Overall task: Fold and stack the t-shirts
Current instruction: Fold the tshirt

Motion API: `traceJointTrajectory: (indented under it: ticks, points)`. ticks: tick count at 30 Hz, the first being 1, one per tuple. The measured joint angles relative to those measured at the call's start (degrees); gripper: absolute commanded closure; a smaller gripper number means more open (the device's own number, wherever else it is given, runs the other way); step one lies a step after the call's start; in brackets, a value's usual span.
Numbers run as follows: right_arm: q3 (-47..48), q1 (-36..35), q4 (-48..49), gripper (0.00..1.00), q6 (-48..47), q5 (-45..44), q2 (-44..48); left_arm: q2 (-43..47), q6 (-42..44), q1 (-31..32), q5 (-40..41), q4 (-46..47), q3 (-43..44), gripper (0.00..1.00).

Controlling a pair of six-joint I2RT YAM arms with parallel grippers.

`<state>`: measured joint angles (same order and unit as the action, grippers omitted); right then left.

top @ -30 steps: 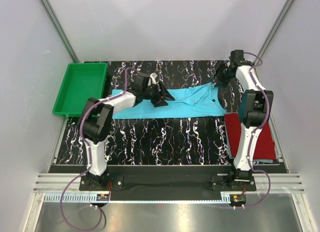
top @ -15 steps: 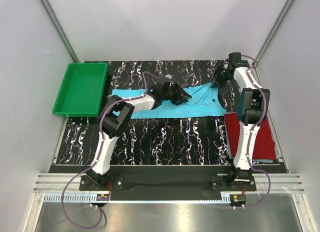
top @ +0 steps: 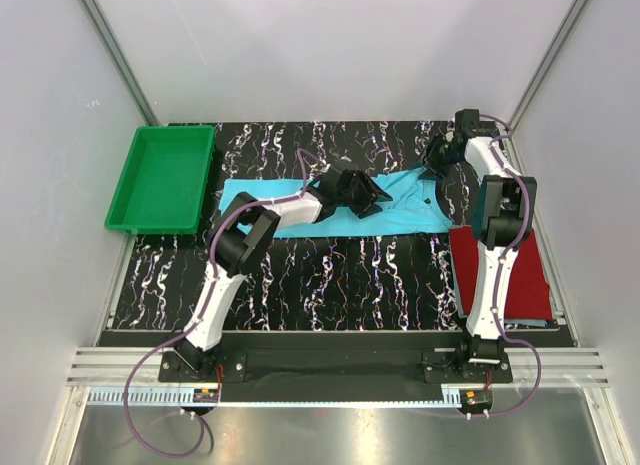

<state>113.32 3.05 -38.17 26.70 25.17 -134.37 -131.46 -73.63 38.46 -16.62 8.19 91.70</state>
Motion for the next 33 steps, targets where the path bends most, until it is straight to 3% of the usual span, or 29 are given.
traceJointTrajectory:
  ticks: [11, 25, 27, 28, 29, 33]
  points:
    - [0.52, 0.00, 0.11, 0.49, 0.00, 1.38, -1.18, -2.93, -1.27, 0.33, 1.09, -2.64, 1.75, 0.48]
    - [0.90, 0.00, 0.63, 0.50, 0.00, 1.42, -3.41, -5.57, -1.70, 0.20, 0.96, -4.31, 5.79, 0.80]
    - [1.01, 0.00, 0.61, 0.50, 0.00, 1.40, -3.41, -5.57, -1.57, 0.02, 0.81, -4.57, 5.79, 0.92]
    - [1.09, 0.00, 0.63, 0.50, 0.00, 1.40, -3.41, -5.57, -1.46, -0.07, 0.81, -4.68, 5.79, 0.92]
    - [1.22, 0.00, 0.63, 0.50, 0.00, 1.40, -3.41, -5.57, -1.20, -0.17, 0.68, -4.79, 5.79, 0.98]
    - [1.42, 0.00, 0.66, 0.50, 0.02, 1.29, -3.41, -5.57, -0.96, -0.76, 0.39, -4.94, 5.79, 1.00]
